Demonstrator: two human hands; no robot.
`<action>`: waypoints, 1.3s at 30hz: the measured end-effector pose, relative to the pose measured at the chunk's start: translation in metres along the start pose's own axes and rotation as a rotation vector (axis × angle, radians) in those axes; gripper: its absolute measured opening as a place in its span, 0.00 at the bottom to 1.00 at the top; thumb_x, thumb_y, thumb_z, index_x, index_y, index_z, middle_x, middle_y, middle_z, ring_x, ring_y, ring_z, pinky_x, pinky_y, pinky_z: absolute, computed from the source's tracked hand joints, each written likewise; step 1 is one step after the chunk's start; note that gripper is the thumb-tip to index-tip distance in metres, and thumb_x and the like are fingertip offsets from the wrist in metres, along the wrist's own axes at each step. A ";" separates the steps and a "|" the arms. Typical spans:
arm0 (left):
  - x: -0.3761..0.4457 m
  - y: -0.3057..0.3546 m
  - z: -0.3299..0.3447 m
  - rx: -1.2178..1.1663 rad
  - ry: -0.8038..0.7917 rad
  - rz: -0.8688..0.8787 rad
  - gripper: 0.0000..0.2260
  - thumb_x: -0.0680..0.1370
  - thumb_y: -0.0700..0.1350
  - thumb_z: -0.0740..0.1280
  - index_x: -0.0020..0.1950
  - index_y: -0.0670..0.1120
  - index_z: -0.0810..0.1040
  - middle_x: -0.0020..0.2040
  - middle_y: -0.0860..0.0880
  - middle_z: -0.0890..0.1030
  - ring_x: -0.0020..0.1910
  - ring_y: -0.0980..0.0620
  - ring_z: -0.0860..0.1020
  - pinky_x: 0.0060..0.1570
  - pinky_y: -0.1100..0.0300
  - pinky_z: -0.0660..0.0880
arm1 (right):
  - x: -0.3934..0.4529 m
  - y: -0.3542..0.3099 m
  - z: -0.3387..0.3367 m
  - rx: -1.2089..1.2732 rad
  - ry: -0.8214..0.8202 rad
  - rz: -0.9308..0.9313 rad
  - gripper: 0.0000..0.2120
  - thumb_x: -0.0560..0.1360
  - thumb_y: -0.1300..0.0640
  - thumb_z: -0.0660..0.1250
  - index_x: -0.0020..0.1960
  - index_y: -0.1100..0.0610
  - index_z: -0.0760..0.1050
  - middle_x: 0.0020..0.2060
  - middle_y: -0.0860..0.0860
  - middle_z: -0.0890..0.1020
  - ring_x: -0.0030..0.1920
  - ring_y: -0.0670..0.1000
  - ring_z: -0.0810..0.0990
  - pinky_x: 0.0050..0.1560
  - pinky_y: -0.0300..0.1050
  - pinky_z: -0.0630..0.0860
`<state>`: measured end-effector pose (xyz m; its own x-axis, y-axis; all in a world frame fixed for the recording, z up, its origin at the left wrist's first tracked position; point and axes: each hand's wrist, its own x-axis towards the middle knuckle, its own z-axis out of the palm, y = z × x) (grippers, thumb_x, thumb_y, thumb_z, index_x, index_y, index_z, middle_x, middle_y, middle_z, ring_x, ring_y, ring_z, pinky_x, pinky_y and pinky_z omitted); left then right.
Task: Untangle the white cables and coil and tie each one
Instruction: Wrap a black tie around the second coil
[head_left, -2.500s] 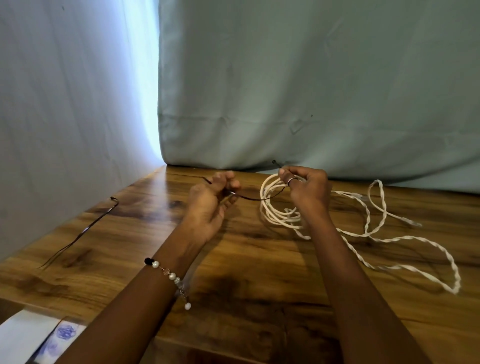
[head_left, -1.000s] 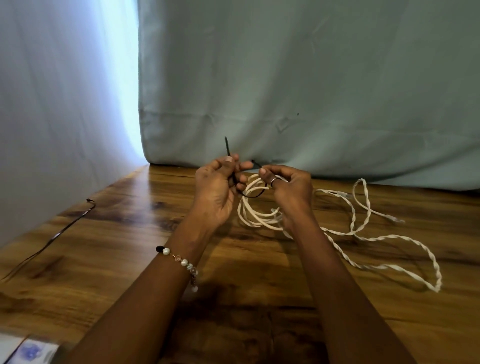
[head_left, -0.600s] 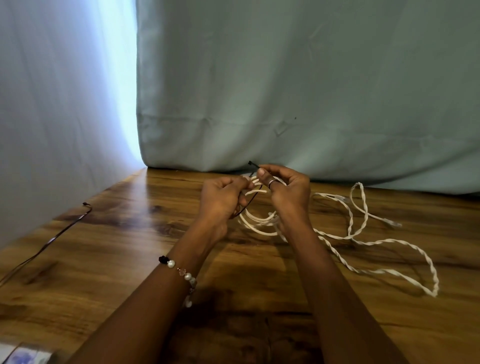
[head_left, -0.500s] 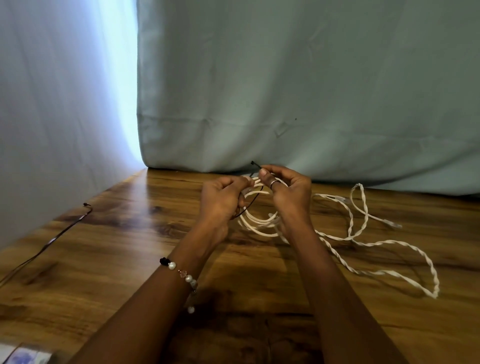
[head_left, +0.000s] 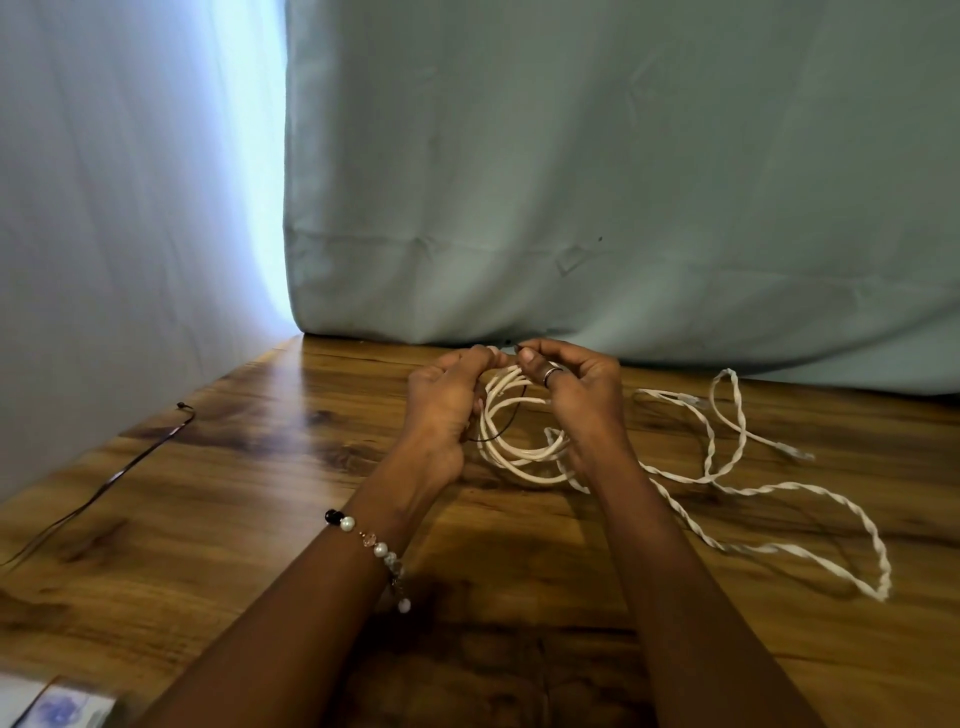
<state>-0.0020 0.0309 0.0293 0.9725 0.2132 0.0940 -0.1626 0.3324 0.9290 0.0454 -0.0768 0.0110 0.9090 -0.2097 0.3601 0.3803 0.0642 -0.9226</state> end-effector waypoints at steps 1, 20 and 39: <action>-0.001 0.001 0.000 0.004 -0.006 0.001 0.08 0.77 0.40 0.66 0.52 0.37 0.80 0.17 0.53 0.71 0.15 0.61 0.67 0.17 0.72 0.62 | 0.000 -0.001 0.000 0.011 0.010 0.005 0.05 0.70 0.62 0.74 0.47 0.57 0.84 0.41 0.52 0.86 0.45 0.50 0.85 0.51 0.46 0.81; -0.001 0.005 -0.003 0.054 0.005 0.004 0.10 0.77 0.40 0.66 0.53 0.36 0.81 0.17 0.53 0.70 0.14 0.60 0.64 0.17 0.72 0.61 | -0.001 0.001 0.000 -0.035 -0.067 -0.039 0.06 0.71 0.63 0.73 0.48 0.59 0.83 0.42 0.52 0.86 0.46 0.50 0.84 0.47 0.41 0.80; -0.003 0.005 -0.001 0.042 0.017 -0.043 0.05 0.76 0.41 0.68 0.47 0.40 0.82 0.21 0.53 0.76 0.16 0.60 0.71 0.19 0.71 0.66 | -0.001 0.000 0.002 -0.027 -0.011 -0.042 0.05 0.71 0.63 0.73 0.46 0.58 0.84 0.41 0.53 0.86 0.45 0.52 0.85 0.51 0.48 0.81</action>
<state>-0.0062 0.0329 0.0335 0.9755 0.2149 0.0481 -0.1133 0.3026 0.9464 0.0450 -0.0748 0.0110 0.8943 -0.2011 0.3998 0.4135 0.0295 -0.9100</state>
